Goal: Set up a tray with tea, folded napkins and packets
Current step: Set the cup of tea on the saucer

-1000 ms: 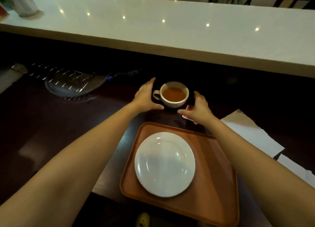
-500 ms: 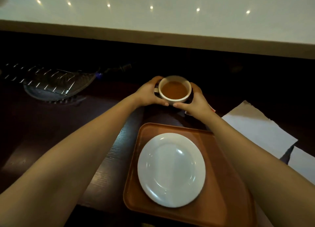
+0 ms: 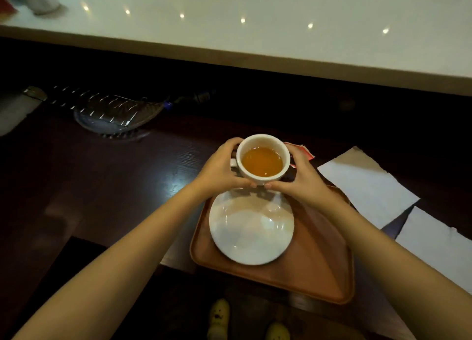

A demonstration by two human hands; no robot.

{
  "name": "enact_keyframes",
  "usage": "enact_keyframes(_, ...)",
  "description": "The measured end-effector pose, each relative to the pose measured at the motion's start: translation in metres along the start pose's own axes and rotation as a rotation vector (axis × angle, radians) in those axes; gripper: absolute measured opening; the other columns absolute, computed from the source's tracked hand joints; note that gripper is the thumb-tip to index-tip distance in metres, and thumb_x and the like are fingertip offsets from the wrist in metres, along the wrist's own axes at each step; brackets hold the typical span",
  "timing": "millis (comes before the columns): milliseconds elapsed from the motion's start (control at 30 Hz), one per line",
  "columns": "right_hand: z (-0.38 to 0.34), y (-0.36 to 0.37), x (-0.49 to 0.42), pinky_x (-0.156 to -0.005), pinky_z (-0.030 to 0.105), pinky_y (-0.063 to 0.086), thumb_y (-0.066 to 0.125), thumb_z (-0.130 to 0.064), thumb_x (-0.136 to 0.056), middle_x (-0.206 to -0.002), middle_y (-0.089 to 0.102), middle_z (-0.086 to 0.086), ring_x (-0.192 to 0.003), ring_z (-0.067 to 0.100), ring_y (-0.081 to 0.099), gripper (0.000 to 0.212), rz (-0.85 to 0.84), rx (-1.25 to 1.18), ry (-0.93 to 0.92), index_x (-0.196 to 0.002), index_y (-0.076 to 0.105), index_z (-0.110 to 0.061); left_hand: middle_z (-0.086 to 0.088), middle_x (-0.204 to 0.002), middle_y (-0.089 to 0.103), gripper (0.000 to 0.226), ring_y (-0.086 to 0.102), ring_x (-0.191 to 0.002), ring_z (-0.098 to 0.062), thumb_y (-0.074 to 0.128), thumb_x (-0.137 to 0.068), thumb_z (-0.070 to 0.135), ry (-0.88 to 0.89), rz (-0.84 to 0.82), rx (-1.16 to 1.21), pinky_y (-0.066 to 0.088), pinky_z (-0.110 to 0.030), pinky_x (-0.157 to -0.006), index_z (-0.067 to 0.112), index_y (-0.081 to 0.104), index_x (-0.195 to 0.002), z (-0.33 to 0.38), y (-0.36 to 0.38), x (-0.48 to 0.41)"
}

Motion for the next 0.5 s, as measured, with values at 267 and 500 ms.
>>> enact_keyframes(267,-0.004,0.020,0.063,-0.096,0.017,0.035,0.083,-0.024,-0.062,-0.132,0.042,-0.005,-0.121,0.006,0.040,0.083,-0.096,-0.028,0.026,-0.129,0.035,-0.032,0.023,-0.114,0.051,0.083,0.048,-0.103,0.016,0.088,-0.047,0.032,-0.017,0.038,0.029,0.036,0.003,-0.077,0.053,0.037,-0.109,0.004,0.021,0.077)
enact_keyframes(500,0.004,0.033,0.079,-0.091,-0.002,0.029,0.084,-0.022,-0.059,-0.128,0.040,-0.014,-0.121,0.003,0.037,0.086,-0.124,-0.033,0.028,-0.128,0.033,-0.035,0.024,-0.116,0.048,0.085,0.047,-0.104,0.015,0.088,-0.048,0.035,-0.077,0.029,0.031,0.040,0.003,-0.074,0.047,0.037,-0.115,-0.003,0.030,0.098)
Point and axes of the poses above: each hand's wrist, its own x-axis away from the middle knuckle, its own y-axis out of the palm, z = x × y, the point moved 1 cm from there along -x, towards the middle knuckle
